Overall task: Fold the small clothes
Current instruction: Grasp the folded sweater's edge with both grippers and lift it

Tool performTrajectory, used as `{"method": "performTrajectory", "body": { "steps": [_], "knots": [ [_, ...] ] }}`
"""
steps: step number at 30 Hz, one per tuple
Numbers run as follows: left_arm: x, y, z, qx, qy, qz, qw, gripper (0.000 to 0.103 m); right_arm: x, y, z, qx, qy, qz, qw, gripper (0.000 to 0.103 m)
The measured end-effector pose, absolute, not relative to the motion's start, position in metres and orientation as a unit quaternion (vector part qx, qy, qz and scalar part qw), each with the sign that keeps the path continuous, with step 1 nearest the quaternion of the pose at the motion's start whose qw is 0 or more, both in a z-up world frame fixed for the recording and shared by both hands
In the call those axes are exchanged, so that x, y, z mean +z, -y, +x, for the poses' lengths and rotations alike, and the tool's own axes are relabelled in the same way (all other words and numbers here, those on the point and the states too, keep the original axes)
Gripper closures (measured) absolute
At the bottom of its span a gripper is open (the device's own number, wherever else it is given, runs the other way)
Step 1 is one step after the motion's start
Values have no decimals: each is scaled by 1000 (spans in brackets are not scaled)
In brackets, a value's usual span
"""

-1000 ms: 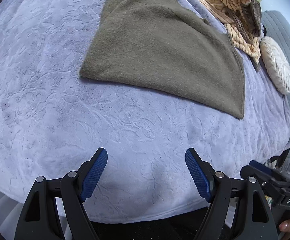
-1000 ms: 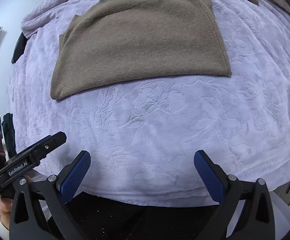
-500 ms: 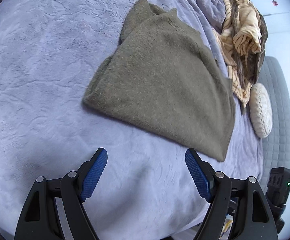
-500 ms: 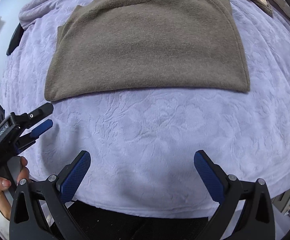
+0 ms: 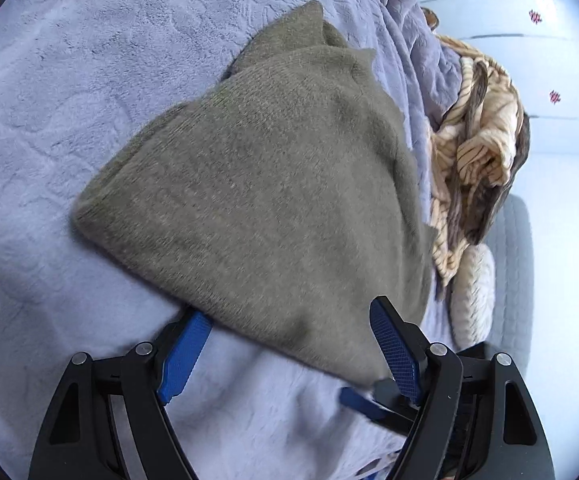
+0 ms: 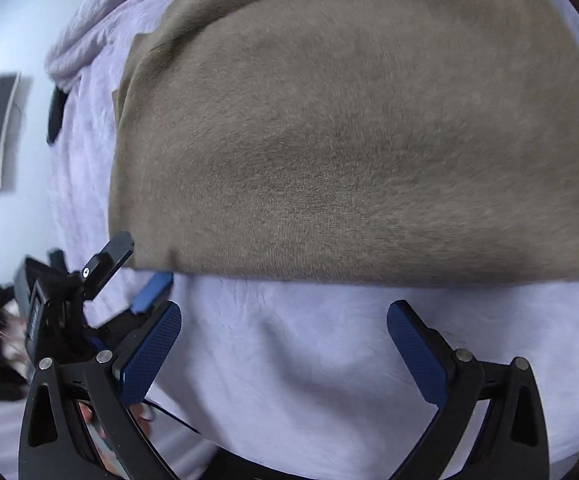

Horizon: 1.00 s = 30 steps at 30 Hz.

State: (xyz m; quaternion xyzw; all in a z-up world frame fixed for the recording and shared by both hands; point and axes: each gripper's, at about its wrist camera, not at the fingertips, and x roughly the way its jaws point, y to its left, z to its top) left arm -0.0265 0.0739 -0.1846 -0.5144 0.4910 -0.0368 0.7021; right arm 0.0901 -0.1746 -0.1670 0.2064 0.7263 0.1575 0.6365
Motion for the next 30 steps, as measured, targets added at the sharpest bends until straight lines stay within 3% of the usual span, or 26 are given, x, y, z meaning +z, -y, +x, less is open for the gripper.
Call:
{"method": "performTrajectory", "body": {
  "steps": [9,12,13,16,22,30],
  "knots": [
    [-189,-59,-7,-81,-486,-526,693,22,-204,204,88,167,-653,470,570,6],
    [-176,-62,-5,-98,-463,-539,697,22,-210,189,84,182,-660,476,553,22],
    [-171,-63,-3,-101,-458,-538,700,22,-212,183,84,187,-661,477,548,33],
    [-165,-62,3,-101,-460,-525,709,22,-214,178,87,182,-653,493,545,92],
    [-189,-51,8,-77,-474,-531,698,22,-179,175,92,231,-631,454,585,92],
    [-184,-57,22,-24,-439,-549,711,22,-203,177,69,209,-694,375,578,92]
  ]
}}
